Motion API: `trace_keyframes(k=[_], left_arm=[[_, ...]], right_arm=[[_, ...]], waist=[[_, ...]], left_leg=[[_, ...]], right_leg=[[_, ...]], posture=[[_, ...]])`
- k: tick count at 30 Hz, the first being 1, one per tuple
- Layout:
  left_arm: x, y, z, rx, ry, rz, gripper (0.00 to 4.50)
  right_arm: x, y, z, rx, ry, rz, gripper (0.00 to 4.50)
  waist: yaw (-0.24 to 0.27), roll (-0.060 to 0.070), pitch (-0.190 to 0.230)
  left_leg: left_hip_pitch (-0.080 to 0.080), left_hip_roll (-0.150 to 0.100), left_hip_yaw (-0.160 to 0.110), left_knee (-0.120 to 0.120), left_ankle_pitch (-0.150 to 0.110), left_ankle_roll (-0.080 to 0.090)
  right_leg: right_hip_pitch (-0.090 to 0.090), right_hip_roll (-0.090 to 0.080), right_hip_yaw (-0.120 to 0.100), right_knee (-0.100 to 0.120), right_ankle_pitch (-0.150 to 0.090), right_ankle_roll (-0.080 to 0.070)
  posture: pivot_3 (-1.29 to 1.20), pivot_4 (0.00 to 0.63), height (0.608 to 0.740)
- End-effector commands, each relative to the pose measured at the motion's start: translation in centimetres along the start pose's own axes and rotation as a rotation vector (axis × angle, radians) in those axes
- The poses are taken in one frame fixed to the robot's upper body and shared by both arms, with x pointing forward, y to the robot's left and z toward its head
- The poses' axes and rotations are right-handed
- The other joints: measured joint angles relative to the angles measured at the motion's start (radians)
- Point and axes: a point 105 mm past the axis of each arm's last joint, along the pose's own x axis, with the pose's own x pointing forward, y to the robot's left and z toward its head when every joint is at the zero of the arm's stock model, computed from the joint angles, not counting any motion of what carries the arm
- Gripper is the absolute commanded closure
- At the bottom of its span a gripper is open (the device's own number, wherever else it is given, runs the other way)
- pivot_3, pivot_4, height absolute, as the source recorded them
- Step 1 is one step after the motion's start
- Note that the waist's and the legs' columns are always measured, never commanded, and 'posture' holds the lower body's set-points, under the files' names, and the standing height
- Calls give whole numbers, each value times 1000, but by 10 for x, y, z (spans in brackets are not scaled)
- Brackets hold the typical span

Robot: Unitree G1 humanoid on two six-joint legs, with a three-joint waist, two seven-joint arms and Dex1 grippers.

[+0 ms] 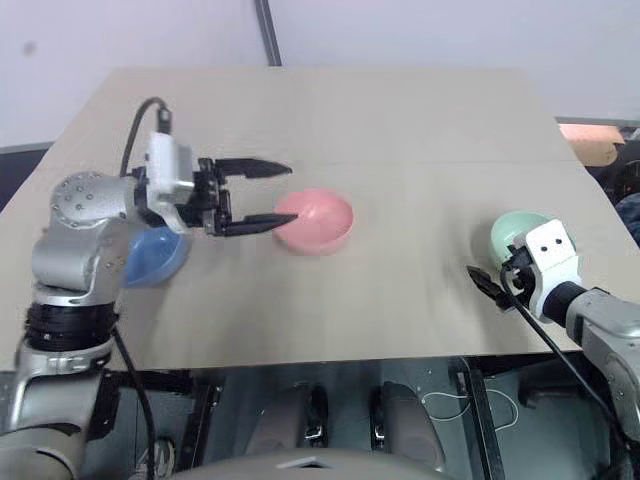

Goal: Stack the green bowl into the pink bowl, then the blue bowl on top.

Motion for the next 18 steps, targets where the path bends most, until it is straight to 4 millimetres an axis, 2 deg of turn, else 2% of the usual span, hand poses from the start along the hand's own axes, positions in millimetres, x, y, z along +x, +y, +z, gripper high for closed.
trace_keyframes(k=[1, 5, 6, 8, 9, 11, 12, 13, 16, 18], left_arm=[[-12, 1, 15, -138, -135, -64, 1329], [-17, -10, 19, -249, -182, -188, 1329], [-18, -13, 19, -262, -182, -213, 1287], [-18, -17, 21, -282, -184, -246, 1264], [-18, -18, 21, -286, -183, -252, 1264], [-18, -19, 20, -283, -172, -260, 1264], [-18, -20, 19, -279, -168, -257, 1264], [-18, -19, 18, -274, -165, -248, 1264], [-19, -17, 16, -263, -158, -224, 1264], [-19, -15, 12, -236, -144, -185, 1264]], right_arm=[[4, -9, 0, 18, 26, -65, 0], [10, -13, -1, 27, 41, -77, 0], [11, -14, -2, 28, 44, -83, 250], [13, -17, -3, 24, 53, -91, 858], [14, -18, -3, 15, 57, -89, 1424], [15, -20, -3, -5, 58, -95, 2066], [16, -21, -2, -16, 56, -94, 2725], [17, -21, 0, -25, 54, -94, 2997], [19, -22, 7, -75, 31, -91, 4430], [21, -19, 15, -143, -1, -70, 4471]], waist=[[1, 0, 0], [1, 0, 0], [1, 0, 0], [2, 0, 0], [2, 0, 0], [2, 0, 0], [2, 0, 0], [2, 0, 0], [1, 0, 0], [1, 0, 0]], left_leg=[[0, 0, 0, 0, 0, 0], [-2, 0, -1, 0, 2, -4], [-2, 0, -1, 0, 2, -4], [-2, 0, -1, -1, 2, -3], [-2, 0, -1, -1, 2, -3], [-2, 0, -1, -1, 2, -3], [-2, 0, -1, -1, 2, -3], [-2, 0, -1, -2, 2, -3], [-2, 0, -1, -2, 2, -3], [-2, 0, -1, -2, 2, -3]], right_leg=[[0, 0, 0, 0, 0, 0], [0, 1, 0, -2, 0, 0], [0, 1, 0, -2, 0, 0], [0, 0, 0, -3, 0, 0], [0, 0, 0, -3, 0, 0], [0, 0, 0, -3, 0, 0], [0, 0, 0, -3, 0, 0], [-1, 0, 0, -3, 0, 0], [-1, 0, 0, -3, 0, 0], [-1, 1, 0, -3, 0, 0]], posture=[[0, 150, 740], [0, 150, 740], [0, 150, 740], [0, 150, 740], [0, 150, 740], [0, 150, 740], [0, 150, 740], [0, 150, 740], [0, 150, 740], [0, 150, 740]])
